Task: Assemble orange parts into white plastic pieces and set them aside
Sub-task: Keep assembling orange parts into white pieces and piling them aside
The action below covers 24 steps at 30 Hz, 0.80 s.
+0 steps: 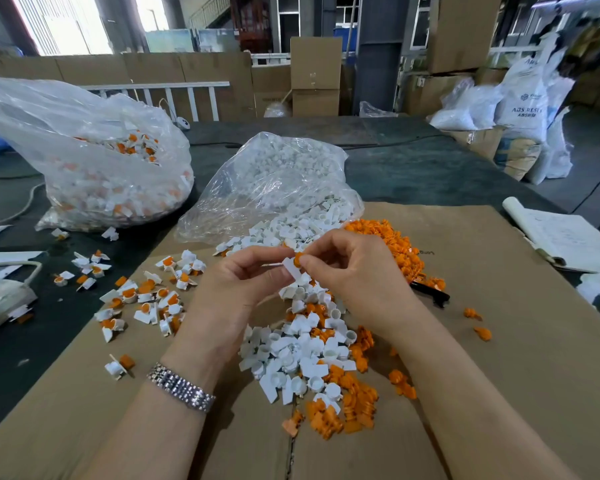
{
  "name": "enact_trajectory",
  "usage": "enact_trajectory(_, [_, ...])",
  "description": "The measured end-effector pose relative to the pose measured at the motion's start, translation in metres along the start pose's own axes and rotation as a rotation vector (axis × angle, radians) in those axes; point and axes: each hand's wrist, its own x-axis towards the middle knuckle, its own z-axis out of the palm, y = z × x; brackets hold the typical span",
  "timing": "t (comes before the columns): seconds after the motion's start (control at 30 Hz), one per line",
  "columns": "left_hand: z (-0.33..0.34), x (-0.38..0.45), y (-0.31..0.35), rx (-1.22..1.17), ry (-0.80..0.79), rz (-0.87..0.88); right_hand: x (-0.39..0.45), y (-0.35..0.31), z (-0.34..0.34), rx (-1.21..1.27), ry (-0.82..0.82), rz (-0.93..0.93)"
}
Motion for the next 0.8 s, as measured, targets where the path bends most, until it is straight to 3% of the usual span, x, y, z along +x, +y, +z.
enact_trajectory(0.1, [0.002,-0.004,0.0,0.116,0.051,0.083,-0.001,0.001,0.007,-0.016,0.039,-0.013])
enact_trajectory(0.27, [0.002,-0.002,-0.002,-0.093,0.055,0.087,-0.003,0.0,0.015,0.059,0.085,-0.053])
enact_trajectory(0.43, [0.007,-0.006,-0.002,0.124,0.093,0.203,-0.006,0.0,0.022,-0.002,0.135,-0.057])
enact_trajectory(0.53, [0.005,-0.004,-0.002,0.075,0.111,0.169,-0.004,0.001,0.021,0.053,0.126,-0.04])
enact_trajectory(0.67, [0.004,-0.001,-0.003,-0.22,0.022,0.049,-0.004,0.001,0.021,0.041,0.144,-0.069])
enact_trajectory(0.8, [0.003,0.002,-0.002,-0.246,0.041,0.011,-0.004,0.0,0.016,0.055,0.081,-0.068])
